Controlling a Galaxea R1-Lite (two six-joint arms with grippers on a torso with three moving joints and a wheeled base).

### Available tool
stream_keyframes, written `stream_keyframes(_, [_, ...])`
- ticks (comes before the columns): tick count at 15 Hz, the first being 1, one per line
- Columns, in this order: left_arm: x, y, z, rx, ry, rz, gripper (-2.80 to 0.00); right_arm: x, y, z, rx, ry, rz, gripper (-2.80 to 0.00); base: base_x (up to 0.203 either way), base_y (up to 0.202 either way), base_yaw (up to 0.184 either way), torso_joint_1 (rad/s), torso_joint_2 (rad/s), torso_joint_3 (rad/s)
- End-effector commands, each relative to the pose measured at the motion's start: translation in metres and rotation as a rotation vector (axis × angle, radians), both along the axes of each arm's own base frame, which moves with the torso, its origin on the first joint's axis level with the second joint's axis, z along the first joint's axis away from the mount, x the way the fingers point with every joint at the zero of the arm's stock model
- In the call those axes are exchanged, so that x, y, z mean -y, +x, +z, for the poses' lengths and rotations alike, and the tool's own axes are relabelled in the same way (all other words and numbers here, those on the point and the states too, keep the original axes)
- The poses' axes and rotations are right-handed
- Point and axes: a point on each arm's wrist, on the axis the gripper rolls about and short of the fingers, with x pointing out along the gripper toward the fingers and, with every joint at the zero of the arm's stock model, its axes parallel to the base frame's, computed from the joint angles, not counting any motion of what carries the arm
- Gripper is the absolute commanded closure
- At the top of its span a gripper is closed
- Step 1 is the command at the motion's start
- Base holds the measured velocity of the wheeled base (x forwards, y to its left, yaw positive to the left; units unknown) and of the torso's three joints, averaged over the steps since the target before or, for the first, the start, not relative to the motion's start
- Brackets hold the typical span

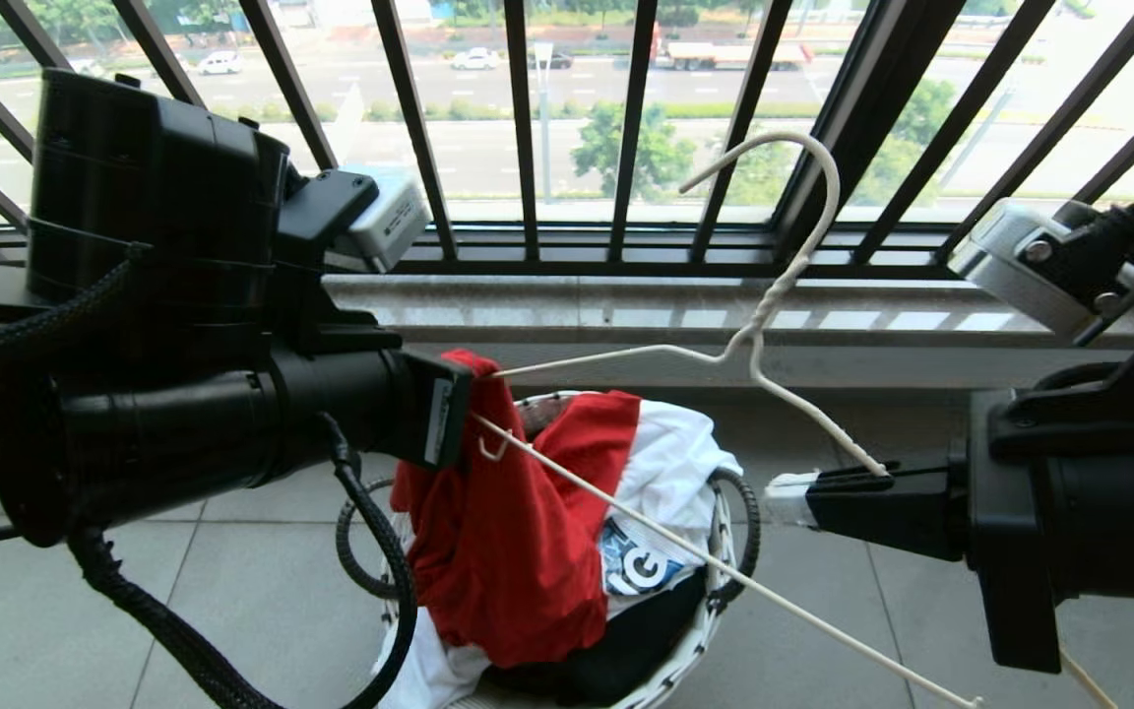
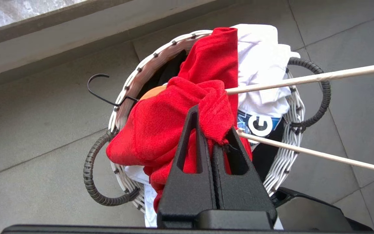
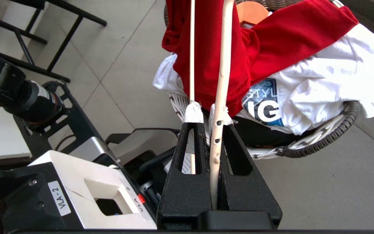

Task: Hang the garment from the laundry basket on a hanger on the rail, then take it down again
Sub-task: Hang the clothes on the clothes rack

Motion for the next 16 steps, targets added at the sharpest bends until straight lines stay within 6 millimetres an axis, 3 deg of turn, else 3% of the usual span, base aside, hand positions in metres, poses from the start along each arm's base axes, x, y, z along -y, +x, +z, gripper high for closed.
stream_keyframes(1, [0.004,-0.004,0.011,0.019,0.036,-0.031,0.00,0.009,-0.008,0.006,0.031,0.030,-0.005,0.00,0.000,0.000,0.000,0.000,0.00,0.000])
stream_keyframes(8, [0.010,-0.006,0.025,0.029,0.114,-0.080,0.00,0.007,-0.014,-0.001,-0.006,0.039,0.103,0.00,0.000,0.000,0.000,0.000,0.00,0.000])
stream_keyframes(16, [0.021,-0.006,0.043,0.074,0.203,-0.139,0.00,0.010,-0.017,-0.004,0.077,0.084,0.122,0.00,0.000,0.000,0.000,0.000,0.00,0.000])
